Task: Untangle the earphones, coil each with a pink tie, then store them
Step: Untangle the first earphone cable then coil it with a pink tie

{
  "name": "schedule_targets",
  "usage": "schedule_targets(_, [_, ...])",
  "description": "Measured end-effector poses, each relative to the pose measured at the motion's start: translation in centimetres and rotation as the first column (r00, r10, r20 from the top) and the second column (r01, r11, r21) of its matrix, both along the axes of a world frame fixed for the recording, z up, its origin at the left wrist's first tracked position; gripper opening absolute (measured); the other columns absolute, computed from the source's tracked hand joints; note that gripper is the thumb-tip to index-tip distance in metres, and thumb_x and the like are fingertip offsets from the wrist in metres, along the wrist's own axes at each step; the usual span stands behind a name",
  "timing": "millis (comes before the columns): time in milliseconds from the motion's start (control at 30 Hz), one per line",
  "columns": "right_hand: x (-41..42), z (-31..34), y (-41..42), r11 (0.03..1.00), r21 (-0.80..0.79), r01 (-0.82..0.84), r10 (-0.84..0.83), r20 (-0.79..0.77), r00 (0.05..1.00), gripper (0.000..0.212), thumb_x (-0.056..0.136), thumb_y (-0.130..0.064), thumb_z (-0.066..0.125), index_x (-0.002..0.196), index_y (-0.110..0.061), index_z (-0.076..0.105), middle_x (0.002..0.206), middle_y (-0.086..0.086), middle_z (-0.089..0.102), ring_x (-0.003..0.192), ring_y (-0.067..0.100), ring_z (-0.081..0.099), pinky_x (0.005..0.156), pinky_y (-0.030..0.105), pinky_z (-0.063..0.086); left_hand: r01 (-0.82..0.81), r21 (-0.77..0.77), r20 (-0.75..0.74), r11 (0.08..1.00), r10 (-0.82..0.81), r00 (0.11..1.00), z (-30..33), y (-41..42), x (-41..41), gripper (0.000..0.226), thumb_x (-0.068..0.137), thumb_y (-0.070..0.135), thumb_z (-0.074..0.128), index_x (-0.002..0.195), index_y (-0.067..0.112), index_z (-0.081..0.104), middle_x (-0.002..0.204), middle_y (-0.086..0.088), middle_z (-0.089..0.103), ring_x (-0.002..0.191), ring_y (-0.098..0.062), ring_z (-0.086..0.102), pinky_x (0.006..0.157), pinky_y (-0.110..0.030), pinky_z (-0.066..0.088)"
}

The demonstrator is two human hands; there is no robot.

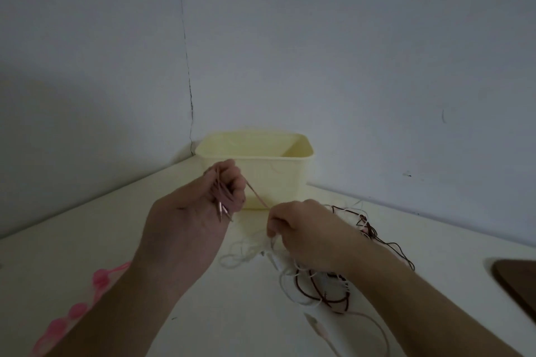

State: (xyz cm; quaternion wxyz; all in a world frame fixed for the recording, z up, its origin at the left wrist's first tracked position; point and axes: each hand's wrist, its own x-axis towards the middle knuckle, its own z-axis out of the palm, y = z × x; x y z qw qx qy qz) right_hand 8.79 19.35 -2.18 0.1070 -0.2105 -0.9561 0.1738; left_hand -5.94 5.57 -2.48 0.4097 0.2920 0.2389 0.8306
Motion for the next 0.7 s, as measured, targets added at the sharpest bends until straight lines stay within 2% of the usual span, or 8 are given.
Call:
schedule_targets(100, [-0.5, -0.9, -1.6, 0.994, 0.071, -0.083, 0.078, 0.069, 0.995, 0.019, 0.104, -0.025, 0.049, 0.093, -0.018, 0.061, 0.095, 0.008, 0.070, 0.090, 0.032, 0.065, 0.079, 0.040, 0.054, -0.068, -0.028, 0.068, 0.997, 0.070, 0.995, -0.6, 0.9, -0.6, 0.036, 0.100, 0.006, 0.043, 0.110, -0.011, 0.074, 0.116, -0.020, 0.076, 0.107, -0.027, 0.076, 0.082, -0.030, 0.063])
schedule_targets(200, [-0.7, -0.8, -3.0, 0.981, 0.099, -0.167, 0.160, 0.073, 0.984, 0.019, 0.105, -0.033, 0.053, 0.091, -0.022, 0.061, 0.089, 0.006, 0.069, 0.088, 0.029, 0.065, 0.077, 0.040, 0.054, -0.207, -0.136, -0.152, 0.969, 0.186, 0.971, -0.9, 1.1, 0.4, 0.027, 0.107, 0.005, 0.041, 0.121, -0.009, 0.059, 0.118, -0.020, 0.076, 0.114, -0.029, 0.074, 0.092, -0.029, 0.061])
schedule_targets(267, [-0.6, -0.1, -3.1, 0.979, 0.080, -0.185, 0.186, 0.003, 0.983, 0.013, 0.100, -0.024, 0.059, 0.091, -0.026, 0.068, 0.074, -0.008, 0.062, 0.077, 0.016, 0.061, 0.075, 0.034, 0.053, -0.405, -0.201, -0.482, 0.892, 0.270, 0.833, -1.7, 1.1, 0.8, 0.020, 0.108, 0.007, 0.047, 0.118, -0.001, 0.063, 0.112, -0.006, 0.080, 0.111, -0.020, 0.074, 0.094, -0.023, 0.058])
schedule_targets(333, [-0.4, 0.8, -2.7, 0.985, 0.068, -0.159, 0.165, -0.087, 0.983, 0.016, 0.096, -0.021, 0.063, 0.084, -0.029, 0.069, 0.063, -0.012, 0.056, 0.066, 0.008, 0.054, 0.069, 0.029, 0.052, -0.553, -0.209, -0.764, 0.807, 0.218, 0.607, -2.5, 0.8, 0.9, 0.020, 0.109, 0.024, 0.052, 0.111, 0.010, 0.067, 0.097, 0.013, 0.077, 0.096, -0.006, 0.072, 0.085, -0.019, 0.053])
schedule_targets(400, [0.0, 1.4, -1.9, 0.993, 0.021, -0.119, 0.121, -0.181, 0.976, 0.020, 0.093, -0.023, 0.067, 0.075, -0.032, 0.067, 0.061, -0.013, 0.061, 0.062, 0.007, 0.058, 0.062, 0.025, 0.050, -0.580, -0.192, -0.890, 0.791, 0.109, 0.443, -2.9, 0.4, 1.2, 0.030, 0.101, 0.041, 0.049, 0.091, 0.019, 0.066, 0.080, 0.012, 0.071, 0.078, -0.006, 0.066, 0.075, -0.027, 0.049])
schedule_targets(433, [0.3, 1.7, -1.5, 0.994, -0.008, -0.107, 0.103, -0.213, 0.972, 0.020, 0.091, -0.024, 0.069, 0.073, -0.032, 0.067, 0.063, -0.015, 0.064, 0.063, 0.006, 0.061, 0.060, 0.024, 0.051, -0.555, -0.206, -0.904, 0.806, 0.060, 0.422, -2.7, 0.2, 1.4, 0.034, 0.099, 0.043, 0.047, 0.084, 0.019, 0.066, 0.074, 0.007, 0.070, 0.071, -0.009, 0.064, 0.071, -0.028, 0.047])
schedule_targets(567, [1.0, 2.0, -0.3, 0.995, -0.070, -0.075, 0.058, -0.221, 0.974, 0.012, 0.088, -0.023, 0.080, 0.084, -0.032, 0.073, 0.073, -0.017, 0.070, 0.069, 0.001, 0.064, 0.064, 0.021, 0.053, -0.464, -0.333, -0.839, 0.821, -0.034, 0.542, -1.8, -0.1, 1.8, 0.043, 0.107, 0.031, 0.054, 0.075, 0.005, 0.068, 0.053, -0.010, 0.062, 0.050, -0.020, 0.051, 0.055, -0.029, 0.040])
schedule_targets(700, [0.8, 2.1, 0.0, 0.981, -0.170, -0.097, 0.053, -0.247, 0.968, 0.020, 0.090, -0.011, 0.075, 0.095, -0.031, 0.075, 0.087, -0.012, 0.072, 0.079, 0.004, 0.069, 0.075, 0.024, 0.058, -0.392, -0.379, -0.748, 0.838, -0.028, 0.664, -1.3, -0.4, 1.4, 0.034, 0.103, 0.014, 0.060, 0.073, -0.001, 0.068, 0.049, -0.011, 0.049, 0.047, -0.020, 0.040, 0.050, -0.026, 0.035])
